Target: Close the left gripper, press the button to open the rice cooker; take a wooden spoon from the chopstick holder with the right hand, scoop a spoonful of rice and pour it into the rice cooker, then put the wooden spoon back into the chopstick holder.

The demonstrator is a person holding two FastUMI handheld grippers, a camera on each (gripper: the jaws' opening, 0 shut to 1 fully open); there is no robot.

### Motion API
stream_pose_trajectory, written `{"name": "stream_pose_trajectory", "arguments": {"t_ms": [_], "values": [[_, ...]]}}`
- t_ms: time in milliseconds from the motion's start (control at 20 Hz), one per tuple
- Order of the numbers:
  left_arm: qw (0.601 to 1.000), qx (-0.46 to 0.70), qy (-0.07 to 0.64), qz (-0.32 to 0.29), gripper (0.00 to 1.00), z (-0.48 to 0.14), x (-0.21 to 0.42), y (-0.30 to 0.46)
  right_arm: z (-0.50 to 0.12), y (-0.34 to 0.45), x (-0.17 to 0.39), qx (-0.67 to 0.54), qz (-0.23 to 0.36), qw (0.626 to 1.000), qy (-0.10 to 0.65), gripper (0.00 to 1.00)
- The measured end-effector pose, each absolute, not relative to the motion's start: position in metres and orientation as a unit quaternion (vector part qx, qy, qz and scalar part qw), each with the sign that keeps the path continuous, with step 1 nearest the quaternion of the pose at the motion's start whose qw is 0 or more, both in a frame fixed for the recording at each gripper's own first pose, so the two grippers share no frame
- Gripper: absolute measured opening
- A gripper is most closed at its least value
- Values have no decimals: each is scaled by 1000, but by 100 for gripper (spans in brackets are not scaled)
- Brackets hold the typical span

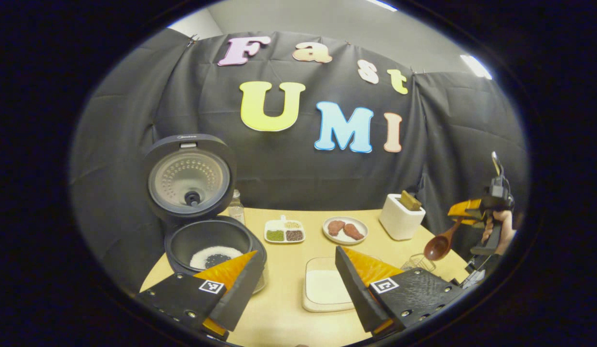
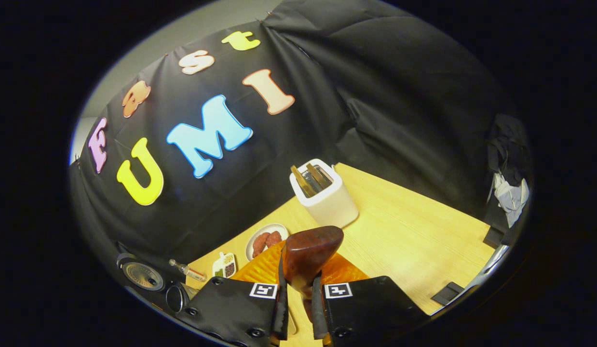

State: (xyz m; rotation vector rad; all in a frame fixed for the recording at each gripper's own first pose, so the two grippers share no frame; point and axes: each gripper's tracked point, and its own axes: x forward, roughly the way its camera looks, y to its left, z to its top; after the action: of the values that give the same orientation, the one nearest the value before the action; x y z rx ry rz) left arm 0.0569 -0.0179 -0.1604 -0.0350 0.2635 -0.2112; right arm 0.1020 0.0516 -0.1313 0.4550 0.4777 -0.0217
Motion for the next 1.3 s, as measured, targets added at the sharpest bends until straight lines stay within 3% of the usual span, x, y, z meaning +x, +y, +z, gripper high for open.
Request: {"name": "stream_pose_trajectory", "arguments": {"t_ms": [550,850,950,1000,1300], "values": [[988,5,152,-36,92,-151,43,-32,-228,56,118,190,12,931,313,22],[989,-7,147,-25,92,-143,51,-27,-231,53,111,176,21,932,317,18],[989,-10,145,-27,92,-141,58,-27,-229,54,108,166,21,935,314,21],[989,-9,141,-30,94,-137,61,-29,-229,56,108,165,18,936,312,17],[992,4,119,-49,94,-123,73,-24,-227,58,112,202,4,930,307,27]]}}
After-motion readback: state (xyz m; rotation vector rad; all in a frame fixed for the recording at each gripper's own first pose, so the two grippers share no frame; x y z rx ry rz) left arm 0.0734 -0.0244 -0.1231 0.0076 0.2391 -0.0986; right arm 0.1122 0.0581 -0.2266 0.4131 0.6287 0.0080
